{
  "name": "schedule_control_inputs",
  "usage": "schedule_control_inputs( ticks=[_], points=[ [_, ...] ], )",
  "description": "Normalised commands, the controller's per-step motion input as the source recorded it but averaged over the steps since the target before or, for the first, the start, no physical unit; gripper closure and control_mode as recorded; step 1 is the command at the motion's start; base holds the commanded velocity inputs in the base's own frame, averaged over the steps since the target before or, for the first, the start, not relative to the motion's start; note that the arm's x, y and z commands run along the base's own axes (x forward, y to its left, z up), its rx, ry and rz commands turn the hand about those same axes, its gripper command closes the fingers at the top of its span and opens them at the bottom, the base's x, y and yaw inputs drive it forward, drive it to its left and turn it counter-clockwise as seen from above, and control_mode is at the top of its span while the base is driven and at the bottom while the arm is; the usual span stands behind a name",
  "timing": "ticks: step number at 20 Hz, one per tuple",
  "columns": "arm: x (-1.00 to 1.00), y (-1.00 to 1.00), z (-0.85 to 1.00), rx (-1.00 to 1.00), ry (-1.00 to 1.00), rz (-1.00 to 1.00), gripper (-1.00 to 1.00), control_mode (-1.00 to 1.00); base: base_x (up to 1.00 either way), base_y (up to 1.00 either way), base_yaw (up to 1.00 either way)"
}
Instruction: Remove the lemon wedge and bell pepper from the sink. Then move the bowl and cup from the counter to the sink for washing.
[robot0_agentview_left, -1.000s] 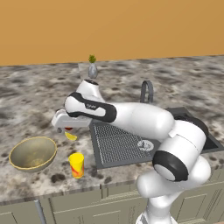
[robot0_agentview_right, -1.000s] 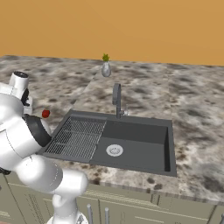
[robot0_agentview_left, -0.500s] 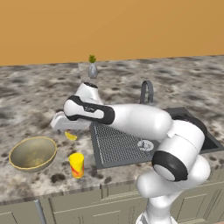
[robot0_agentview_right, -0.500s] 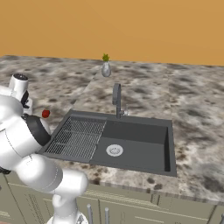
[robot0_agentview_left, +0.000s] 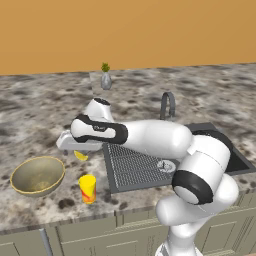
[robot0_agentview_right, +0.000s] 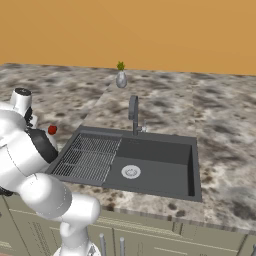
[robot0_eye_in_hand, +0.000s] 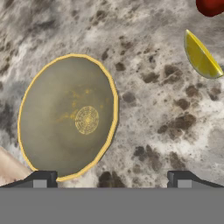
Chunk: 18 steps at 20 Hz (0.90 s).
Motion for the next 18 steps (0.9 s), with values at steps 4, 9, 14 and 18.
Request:
schedule_control_inputs(
  ticks=[4, 9, 14, 18],
  points=[
    [0.15, 0.02, -0.09, 0.0, 0.0, 0.0, -1.0, -1.0, 0.0, 0.0, 0.0],
    [0.14, 0.07, -0.1, 0.0, 0.0, 0.0, -1.0, -1.0, 0.0, 0.0, 0.0],
    [0.09, 0.17, -0.1, 0.0, 0.0, 0.0, -1.0, -1.0, 0.0, 0.0, 0.0],
    [0.0, 0.21, -0.07, 0.0, 0.0, 0.0, -1.0, -1.0, 0.0, 0.0, 0.0]
  ],
)
